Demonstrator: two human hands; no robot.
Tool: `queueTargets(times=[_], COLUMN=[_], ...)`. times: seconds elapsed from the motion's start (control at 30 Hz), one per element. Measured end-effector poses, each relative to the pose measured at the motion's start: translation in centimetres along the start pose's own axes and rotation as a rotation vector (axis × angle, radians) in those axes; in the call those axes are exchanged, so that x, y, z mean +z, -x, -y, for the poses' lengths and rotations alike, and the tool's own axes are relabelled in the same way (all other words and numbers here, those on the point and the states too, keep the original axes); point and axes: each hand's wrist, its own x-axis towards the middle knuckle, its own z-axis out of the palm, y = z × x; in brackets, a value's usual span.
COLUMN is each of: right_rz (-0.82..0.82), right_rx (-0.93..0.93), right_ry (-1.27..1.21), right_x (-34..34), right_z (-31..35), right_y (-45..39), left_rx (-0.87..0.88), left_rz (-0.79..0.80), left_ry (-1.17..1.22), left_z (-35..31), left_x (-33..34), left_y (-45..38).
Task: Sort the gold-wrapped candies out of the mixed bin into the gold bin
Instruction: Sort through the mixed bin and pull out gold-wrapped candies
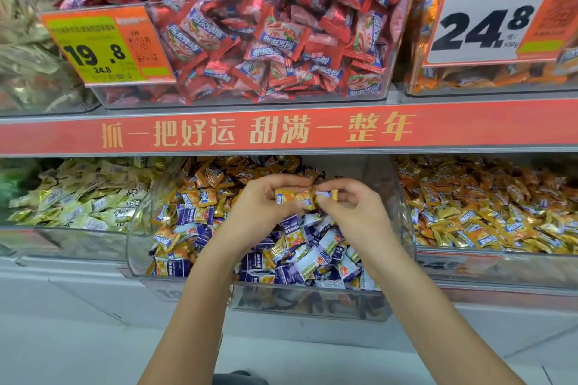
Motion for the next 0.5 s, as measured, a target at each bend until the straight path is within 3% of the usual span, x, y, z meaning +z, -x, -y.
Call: queueTargets(times=[0.07, 0.17, 0.33, 0.43, 0.5], right_rz=[-0.152, -0.182, 0.027, 0.271, 0.301], right_rx=[-0.09, -0.212, -0.332, -0.327, -0.326], right_ry=[0.057, 0.071, 0.277, 0.572, 0.829], right_x=[-0.3, -0.6, -1.4, -1.3, -0.9], right_z=[-0.2, 0.1, 1.5, 1.2, 0.4], right_y=[-0.1, 0.1, 0.9, 1.2, 1.2], left_rx=[0.004, 0.022, 0.073, -0.003, -0.041], left_rz=[-0.059, -0.116, -0.122, 0.049, 0.17], left_ry=[-0.045, -0.073, -0.232, -0.353, -0.519], left_z=[0.0, 0.0, -0.9, -1.1, -0.9], left_x=[-0.6, -1.6, -2.4, -2.6, -2.8], left_y=[0.1, 0.4, 1.7, 2.5, 2.9])
